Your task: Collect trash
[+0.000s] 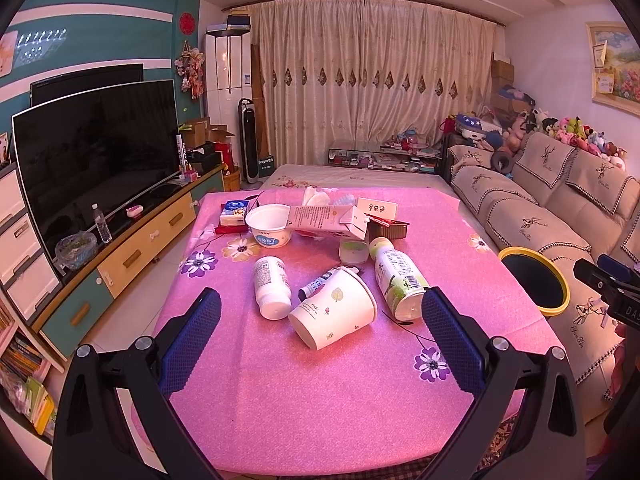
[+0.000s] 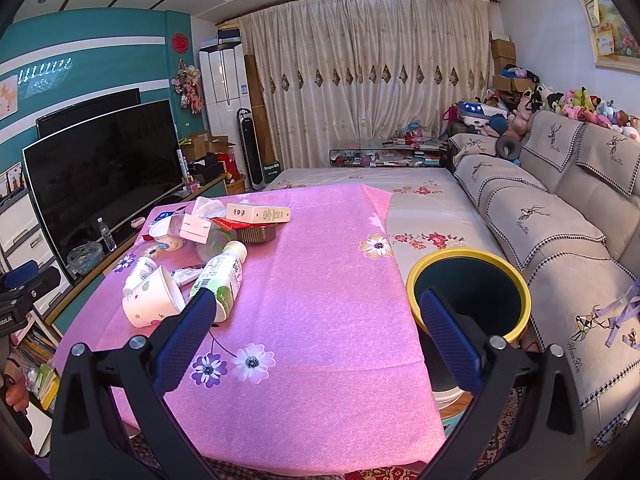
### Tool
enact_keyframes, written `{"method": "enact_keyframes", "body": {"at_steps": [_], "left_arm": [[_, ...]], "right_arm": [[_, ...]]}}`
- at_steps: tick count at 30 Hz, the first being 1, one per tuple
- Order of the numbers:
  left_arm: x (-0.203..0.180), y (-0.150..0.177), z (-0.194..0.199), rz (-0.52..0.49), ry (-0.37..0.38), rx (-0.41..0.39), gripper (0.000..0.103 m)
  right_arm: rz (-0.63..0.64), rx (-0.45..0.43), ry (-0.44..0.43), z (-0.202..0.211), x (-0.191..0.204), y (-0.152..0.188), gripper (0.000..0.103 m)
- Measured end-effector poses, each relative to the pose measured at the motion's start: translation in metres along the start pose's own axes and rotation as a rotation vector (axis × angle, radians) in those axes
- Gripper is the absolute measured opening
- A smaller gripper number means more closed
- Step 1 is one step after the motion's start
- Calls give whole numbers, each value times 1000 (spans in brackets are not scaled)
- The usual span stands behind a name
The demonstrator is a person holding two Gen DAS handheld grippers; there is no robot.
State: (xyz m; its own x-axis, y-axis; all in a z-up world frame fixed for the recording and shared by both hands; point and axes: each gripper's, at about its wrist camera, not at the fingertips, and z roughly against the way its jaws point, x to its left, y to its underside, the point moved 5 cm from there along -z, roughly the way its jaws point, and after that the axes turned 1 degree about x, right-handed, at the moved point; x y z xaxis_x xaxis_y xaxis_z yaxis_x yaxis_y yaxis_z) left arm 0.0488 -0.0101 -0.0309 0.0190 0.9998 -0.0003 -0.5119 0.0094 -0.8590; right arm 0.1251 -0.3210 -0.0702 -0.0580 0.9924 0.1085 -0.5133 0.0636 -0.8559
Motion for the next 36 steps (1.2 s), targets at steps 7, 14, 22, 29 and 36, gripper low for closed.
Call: {"method": "enact_keyframes", "body": {"at_steps": [7, 14, 22, 29, 36], "left_arm": [[-1, 0, -1, -4, 2, -2, 99], [-2, 0, -1, -7, 2, -1, 99], [-3, 0, -1, -8, 2, 1, 99], [-2, 1, -2, -8, 3, 5, 99], [2, 3, -8, 5, 1, 14, 99]], "right_arm": [[-1, 0, 1, 0, -1, 0, 97], [-3, 0, 0, 0, -1, -1, 97], [-6, 2, 0, -1, -2, -1, 97], [-12, 6, 0, -4, -1, 1, 97], [-12, 16, -10, -12, 2, 1, 97]]}}
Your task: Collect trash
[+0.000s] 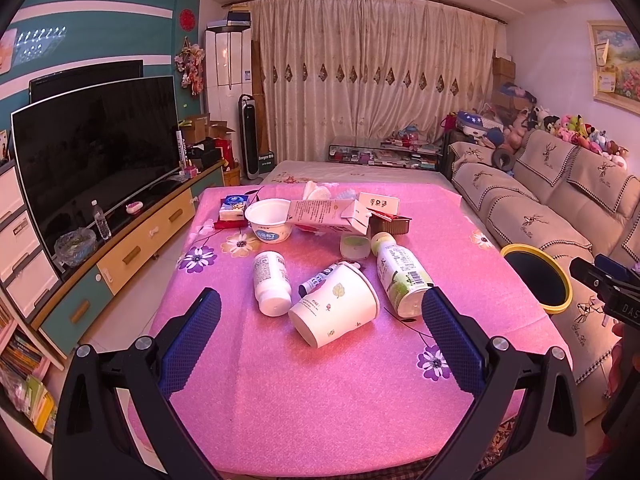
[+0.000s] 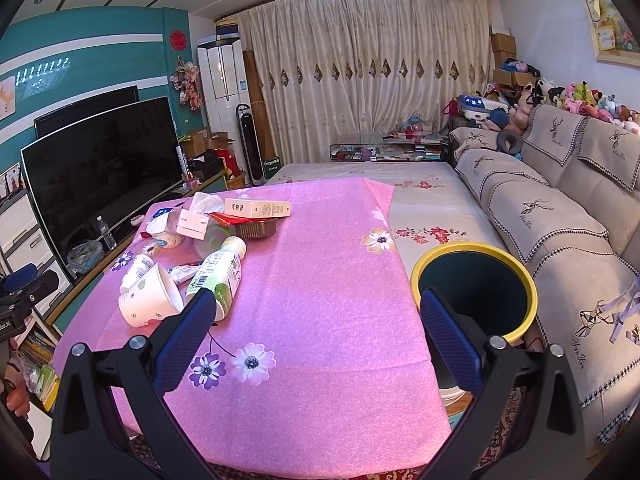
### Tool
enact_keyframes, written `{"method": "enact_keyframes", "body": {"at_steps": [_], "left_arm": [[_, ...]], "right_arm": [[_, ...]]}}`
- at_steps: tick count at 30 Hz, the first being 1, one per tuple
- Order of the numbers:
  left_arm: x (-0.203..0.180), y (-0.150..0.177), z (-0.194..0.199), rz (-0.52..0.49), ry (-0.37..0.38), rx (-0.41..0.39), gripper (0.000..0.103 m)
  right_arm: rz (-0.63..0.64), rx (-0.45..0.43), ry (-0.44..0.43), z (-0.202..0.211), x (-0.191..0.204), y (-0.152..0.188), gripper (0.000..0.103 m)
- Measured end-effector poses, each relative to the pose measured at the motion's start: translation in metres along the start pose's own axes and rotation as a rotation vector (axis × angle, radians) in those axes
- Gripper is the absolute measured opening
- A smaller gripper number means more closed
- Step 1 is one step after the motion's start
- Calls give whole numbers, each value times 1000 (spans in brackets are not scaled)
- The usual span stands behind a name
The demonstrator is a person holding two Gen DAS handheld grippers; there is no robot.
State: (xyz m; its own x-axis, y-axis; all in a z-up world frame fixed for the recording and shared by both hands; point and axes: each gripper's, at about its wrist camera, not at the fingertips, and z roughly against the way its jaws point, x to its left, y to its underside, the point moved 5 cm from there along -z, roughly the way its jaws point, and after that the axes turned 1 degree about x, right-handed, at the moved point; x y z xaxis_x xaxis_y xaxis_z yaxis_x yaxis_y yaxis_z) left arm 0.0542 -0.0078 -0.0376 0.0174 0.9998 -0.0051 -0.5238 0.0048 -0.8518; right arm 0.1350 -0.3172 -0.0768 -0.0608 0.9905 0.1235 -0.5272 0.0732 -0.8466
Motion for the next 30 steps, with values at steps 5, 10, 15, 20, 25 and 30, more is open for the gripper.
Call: {"method": "enact_keyframes", "body": {"at_steps": [5, 10, 15, 20, 25, 30], "left_arm": [[3, 1, -6, 10, 1, 8, 99], [8, 4, -16, 19, 1, 21, 99], [16, 7, -26, 32, -10, 31, 99], [24, 10, -36, 44, -11, 44, 99], [29, 12, -45, 43, -16, 52, 99], [30, 14, -53, 47, -8, 62, 99]], "right_arm": [[19, 15, -32, -21, 18, 1, 97], [34, 51, -104, -53, 48, 4, 97], [34, 93, -163, -87, 79, 10, 97], [57, 122, -180, -116, 109, 21, 92], [55, 182, -173, -143, 122, 33, 83], [59, 228, -129, -164, 124, 37, 76]]}}
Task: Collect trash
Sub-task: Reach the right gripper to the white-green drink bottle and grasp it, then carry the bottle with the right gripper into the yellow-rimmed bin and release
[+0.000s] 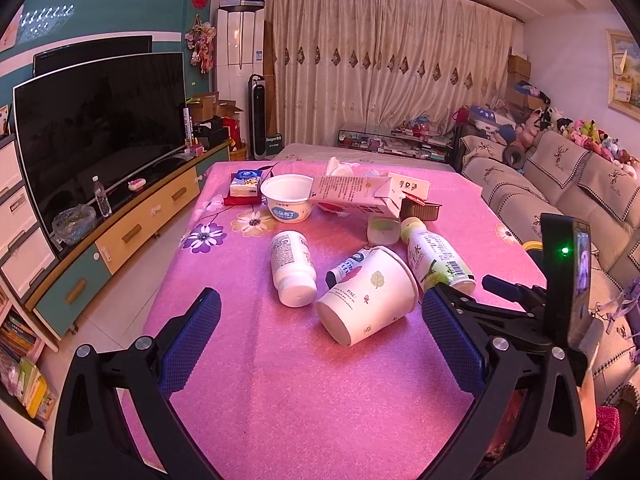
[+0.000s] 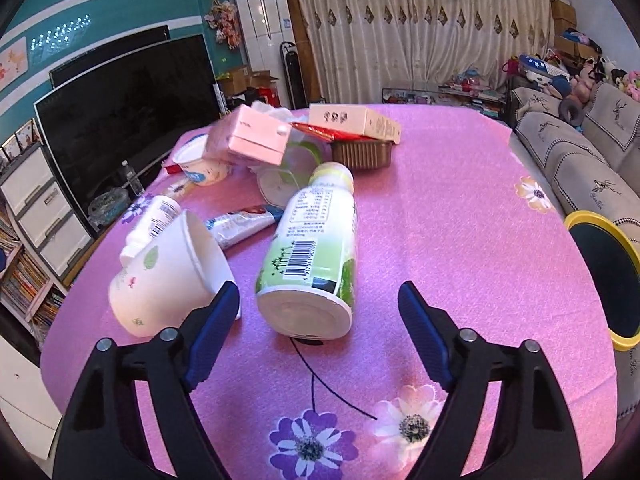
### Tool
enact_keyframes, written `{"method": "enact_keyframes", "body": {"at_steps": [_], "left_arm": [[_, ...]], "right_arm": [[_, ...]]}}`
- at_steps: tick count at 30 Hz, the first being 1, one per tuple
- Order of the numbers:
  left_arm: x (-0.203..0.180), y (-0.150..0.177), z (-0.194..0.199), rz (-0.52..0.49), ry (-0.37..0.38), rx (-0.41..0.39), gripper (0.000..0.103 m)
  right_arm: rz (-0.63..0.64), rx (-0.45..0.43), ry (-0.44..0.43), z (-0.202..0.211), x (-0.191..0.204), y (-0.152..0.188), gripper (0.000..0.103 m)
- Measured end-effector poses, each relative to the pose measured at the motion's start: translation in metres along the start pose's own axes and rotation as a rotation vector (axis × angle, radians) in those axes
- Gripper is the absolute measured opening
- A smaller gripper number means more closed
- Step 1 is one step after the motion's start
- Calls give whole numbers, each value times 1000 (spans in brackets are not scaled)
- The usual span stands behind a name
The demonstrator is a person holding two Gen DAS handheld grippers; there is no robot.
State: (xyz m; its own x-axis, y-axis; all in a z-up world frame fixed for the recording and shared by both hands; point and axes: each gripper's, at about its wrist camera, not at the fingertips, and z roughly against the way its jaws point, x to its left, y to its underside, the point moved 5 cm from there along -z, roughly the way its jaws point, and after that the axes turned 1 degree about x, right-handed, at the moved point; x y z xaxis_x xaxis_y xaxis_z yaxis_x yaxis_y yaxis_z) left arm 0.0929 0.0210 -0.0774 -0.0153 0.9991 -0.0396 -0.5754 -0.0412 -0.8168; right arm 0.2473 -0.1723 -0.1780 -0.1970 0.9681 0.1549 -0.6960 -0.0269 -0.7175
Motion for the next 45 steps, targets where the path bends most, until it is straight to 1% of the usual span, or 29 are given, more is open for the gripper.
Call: {"method": "enact_keyframes", "body": {"at_steps": [5, 8, 9, 10, 14, 20, 22, 25, 32, 34, 37, 39, 41, 45], "left_arm": [[0, 2, -6, 0, 6, 11, 99], [1, 2, -6, 0, 6, 10, 99], [1, 2, -7, 0, 6, 10, 99], [1, 2, -7, 0, 6, 9, 99], [1, 2, -9, 0, 3, 10, 99], [0, 2, -12, 1, 11, 16, 99], [-3, 2, -12, -3, 16, 17, 99], [-5, 2, -12, -9, 20, 16, 99], [-9, 2, -11, -15, 24, 14, 99], [-10, 2, -10, -19, 23, 13, 99], [-11, 1, -9, -21, 24, 14, 99], [-11, 0, -10, -23, 25, 14, 99], [-12, 0, -11, -24, 26, 16, 99], [-16, -2, -14, -32, 32, 23, 99]], "right_arm": [[-15, 51, -7, -17, 0, 1, 73], [-16, 72, -19, -23, 1, 2, 60], [-17, 73, -25, -23, 1, 2, 53], [-19, 65, -26, -22, 0, 1, 52], [-11, 11, -29, -3, -6, -6, 52], [-7, -117, -49, 56, -20, -27, 51], [-1, -143, -51, 72, -23, -33, 51], [9, -150, -62, 87, -26, -38, 50], [-8, -115, -123, 99, -35, -38, 50], [-17, -119, -130, 101, -37, -41, 50], [-30, -139, -123, 110, -46, -46, 50], [-50, -162, -101, 119, -63, -53, 50], [-72, -189, -55, 126, -85, -61, 50], [-131, -259, 80, 143, -141, -77, 50]]}}
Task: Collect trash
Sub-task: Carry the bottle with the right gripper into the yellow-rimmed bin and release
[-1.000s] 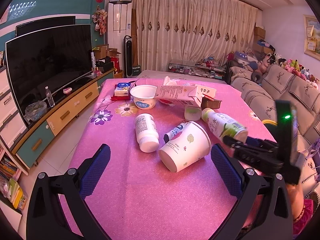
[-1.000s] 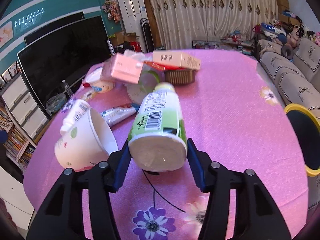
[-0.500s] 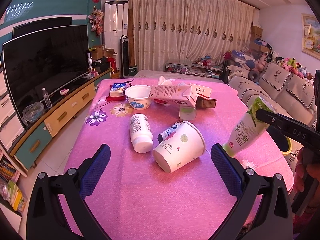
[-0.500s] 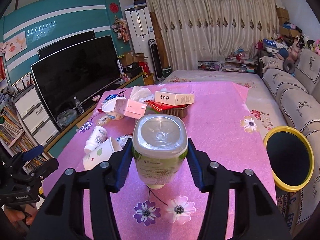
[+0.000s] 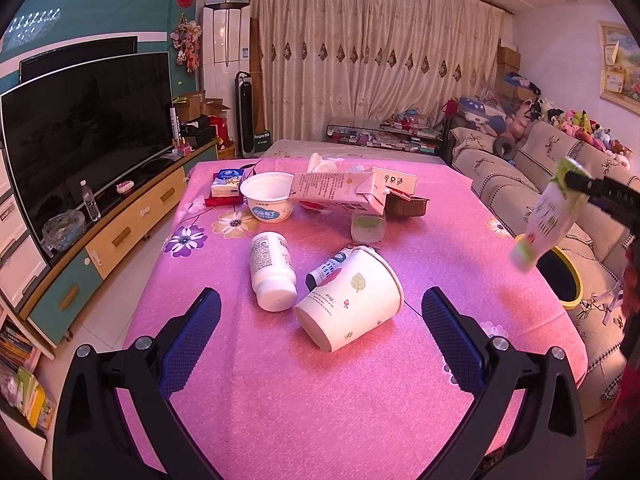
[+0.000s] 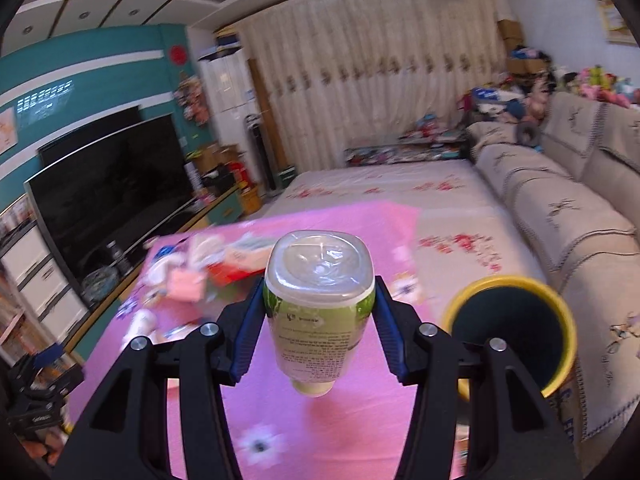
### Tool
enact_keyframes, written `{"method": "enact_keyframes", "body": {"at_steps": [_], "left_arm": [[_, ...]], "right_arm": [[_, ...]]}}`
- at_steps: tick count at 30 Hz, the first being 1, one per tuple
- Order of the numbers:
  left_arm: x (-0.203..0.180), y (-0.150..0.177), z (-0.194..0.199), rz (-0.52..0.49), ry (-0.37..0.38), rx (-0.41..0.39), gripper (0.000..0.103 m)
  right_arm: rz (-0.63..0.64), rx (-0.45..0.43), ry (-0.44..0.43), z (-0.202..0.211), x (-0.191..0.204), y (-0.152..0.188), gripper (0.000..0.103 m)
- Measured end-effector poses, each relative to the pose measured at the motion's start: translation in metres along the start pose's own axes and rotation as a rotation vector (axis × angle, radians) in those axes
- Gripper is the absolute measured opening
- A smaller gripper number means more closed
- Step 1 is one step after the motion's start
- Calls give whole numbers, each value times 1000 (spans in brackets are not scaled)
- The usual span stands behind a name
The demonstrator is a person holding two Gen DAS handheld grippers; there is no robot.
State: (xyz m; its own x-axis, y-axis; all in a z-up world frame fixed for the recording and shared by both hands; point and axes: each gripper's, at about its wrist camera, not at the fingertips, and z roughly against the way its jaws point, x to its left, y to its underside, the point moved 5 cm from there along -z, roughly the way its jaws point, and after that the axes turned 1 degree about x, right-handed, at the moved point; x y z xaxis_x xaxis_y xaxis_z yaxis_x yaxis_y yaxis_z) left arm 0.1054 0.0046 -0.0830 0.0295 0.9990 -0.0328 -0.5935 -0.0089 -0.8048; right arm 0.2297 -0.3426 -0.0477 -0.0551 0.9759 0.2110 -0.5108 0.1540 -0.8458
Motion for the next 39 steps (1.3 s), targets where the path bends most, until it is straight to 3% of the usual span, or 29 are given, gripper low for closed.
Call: {"method": "enact_keyframes", "body": {"at_steps": [6, 10, 15, 23, 34, 39], "left_arm": [[-14, -1, -7, -24, 12, 10, 99], [-23, -3, -16, -34, 23, 21, 99], [-36, -4, -32, -53, 43, 45, 99], [-52, -3, -56, -84, 78, 71, 99], [-43, -6, -75, -110, 60, 82, 99], [-10, -10, -77, -63, 1, 93, 99]], "right_arm": [[-99, -44, 223, -16, -101, -12, 50], [-155, 32, 320, -48, -155, 15, 50], [-182, 182, 391, -95, -195, 65, 50], [-184, 359, 448, -136, -214, 125, 50], [-190, 346, 458, -134, -220, 123, 50], [-184, 312, 460, -120, -216, 114, 52]]}}
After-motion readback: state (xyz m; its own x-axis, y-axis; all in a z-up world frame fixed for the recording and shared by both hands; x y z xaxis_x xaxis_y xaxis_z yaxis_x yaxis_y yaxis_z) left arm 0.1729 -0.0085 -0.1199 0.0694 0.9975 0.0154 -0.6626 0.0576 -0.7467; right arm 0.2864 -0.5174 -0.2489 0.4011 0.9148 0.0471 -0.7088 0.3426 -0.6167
